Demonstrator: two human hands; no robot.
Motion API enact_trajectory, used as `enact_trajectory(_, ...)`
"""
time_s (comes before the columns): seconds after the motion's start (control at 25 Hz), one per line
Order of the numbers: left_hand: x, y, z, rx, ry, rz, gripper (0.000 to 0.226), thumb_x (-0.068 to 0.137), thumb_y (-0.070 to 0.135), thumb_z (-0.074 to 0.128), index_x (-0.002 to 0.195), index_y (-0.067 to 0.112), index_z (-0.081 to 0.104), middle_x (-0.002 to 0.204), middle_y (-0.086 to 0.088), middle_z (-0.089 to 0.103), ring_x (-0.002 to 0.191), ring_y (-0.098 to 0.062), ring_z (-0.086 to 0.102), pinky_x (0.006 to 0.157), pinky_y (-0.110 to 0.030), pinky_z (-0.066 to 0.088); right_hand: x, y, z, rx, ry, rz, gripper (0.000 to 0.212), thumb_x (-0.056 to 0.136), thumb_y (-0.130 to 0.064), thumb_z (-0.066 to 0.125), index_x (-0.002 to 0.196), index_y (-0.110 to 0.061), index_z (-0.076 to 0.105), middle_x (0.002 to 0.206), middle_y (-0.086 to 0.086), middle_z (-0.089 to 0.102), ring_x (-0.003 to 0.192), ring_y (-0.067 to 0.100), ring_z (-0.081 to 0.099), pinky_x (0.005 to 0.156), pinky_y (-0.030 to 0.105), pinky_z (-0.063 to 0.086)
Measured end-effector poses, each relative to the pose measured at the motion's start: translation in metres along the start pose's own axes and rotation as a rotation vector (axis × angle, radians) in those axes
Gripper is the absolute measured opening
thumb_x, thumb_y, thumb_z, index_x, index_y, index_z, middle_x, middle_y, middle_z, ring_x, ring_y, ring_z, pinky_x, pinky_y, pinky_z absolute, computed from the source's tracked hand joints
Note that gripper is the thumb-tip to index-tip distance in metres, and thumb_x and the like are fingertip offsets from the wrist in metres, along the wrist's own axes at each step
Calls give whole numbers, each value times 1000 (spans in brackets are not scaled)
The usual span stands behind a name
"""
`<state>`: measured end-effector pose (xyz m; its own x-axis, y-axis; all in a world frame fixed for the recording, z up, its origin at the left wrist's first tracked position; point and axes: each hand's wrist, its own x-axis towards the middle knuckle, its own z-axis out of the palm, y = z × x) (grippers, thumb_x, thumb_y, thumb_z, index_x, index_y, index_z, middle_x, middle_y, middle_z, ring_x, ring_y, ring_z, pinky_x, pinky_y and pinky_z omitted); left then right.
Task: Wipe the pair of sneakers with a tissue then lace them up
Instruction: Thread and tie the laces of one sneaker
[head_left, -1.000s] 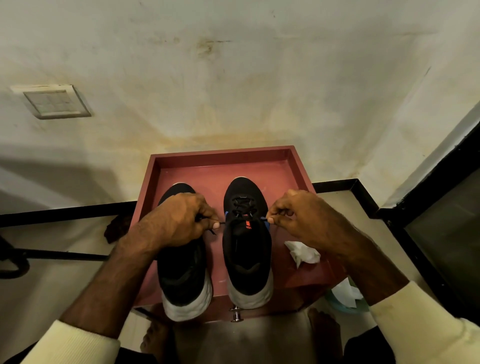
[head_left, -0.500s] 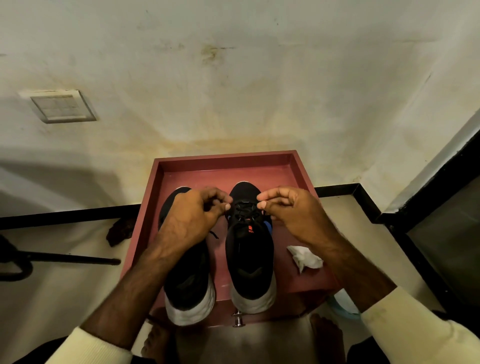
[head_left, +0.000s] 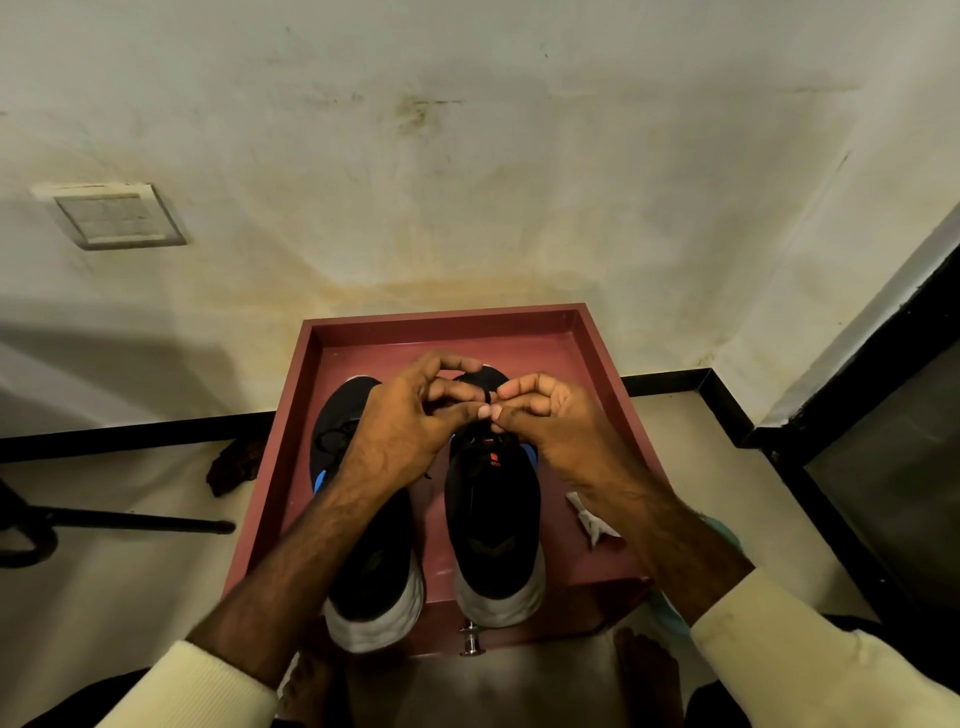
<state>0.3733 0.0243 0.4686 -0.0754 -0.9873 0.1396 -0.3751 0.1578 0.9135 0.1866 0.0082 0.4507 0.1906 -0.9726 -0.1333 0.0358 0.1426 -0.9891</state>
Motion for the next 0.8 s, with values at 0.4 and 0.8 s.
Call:
enact_trajectory(0.4, 5, 0, -5, -31, -60, -28, 46, 77, 21, 88, 120, 20, 72, 96, 7, 81, 91, -8, 77, 90, -20, 59, -1, -2, 0, -111, -55, -41, 36, 90, -8, 78, 120, -8, 58, 97, 1, 79, 93, 18, 76, 90, 36, 61)
enact_trajectory(0.8, 9, -7, -8, -10, -67, -81, 37, 80, 29, 87, 112, 25, 70, 88, 4, 80, 88, -21, 77, 90, -33, 61, -7, -4, -2, -332, -98, -204, 42, 90, -6, 76, 125, -26, 67, 99, 10, 71, 82, 22, 71, 85, 44, 62)
